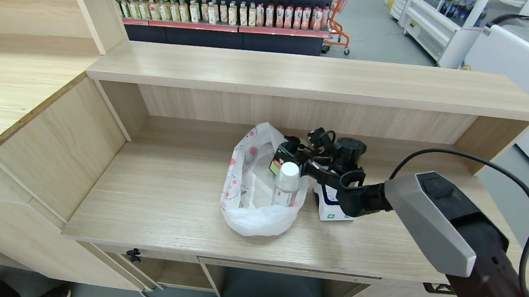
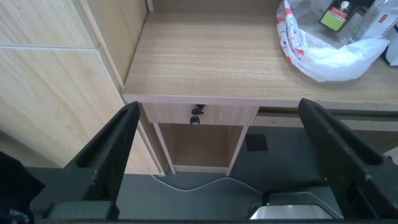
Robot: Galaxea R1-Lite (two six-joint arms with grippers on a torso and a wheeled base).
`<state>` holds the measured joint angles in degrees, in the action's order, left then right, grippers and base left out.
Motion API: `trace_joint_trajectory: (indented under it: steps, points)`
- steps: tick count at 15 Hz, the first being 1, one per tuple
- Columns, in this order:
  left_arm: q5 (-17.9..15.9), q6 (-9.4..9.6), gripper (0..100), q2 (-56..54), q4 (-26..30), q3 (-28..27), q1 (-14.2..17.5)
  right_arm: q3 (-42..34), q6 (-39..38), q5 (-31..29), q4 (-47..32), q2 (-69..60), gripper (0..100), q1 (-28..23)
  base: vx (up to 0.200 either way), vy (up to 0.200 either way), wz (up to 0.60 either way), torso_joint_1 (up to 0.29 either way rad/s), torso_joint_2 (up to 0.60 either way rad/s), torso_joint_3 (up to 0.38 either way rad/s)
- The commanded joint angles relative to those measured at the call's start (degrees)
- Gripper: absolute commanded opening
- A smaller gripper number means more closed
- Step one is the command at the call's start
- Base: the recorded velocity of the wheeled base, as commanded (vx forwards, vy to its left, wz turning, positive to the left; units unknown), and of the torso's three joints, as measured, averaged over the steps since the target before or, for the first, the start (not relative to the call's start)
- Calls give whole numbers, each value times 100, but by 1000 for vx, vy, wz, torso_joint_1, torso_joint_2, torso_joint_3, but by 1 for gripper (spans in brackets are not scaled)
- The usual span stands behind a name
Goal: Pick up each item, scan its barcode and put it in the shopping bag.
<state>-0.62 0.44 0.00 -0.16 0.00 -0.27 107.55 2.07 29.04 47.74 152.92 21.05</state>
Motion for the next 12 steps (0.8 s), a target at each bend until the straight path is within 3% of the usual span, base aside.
trace_joint_trajectory:
  steps: [1, 3, 4, 12]
  points:
    - [1, 0, 100, 9, -2, 0, 0, 118, 4, 14, -19, 133, 0, 13, 0, 0, 0, 0, 0, 0]
    - [1, 0, 100, 9, -2, 0, 9, 126, 12, 14, -37, 133, 0, 13, 0, 0, 0, 0, 0, 0]
    - [1, 0, 100, 0, -2, 0, 0, 126, 12, 23, -37, 124, 100, 13, 0, 0, 0, 0, 0, 0]
    - [1, 0, 100, 0, -2, 0, 0, 601, 12, 32, -28, -192, 100, -5, 0, 0, 0, 0, 0, 0]
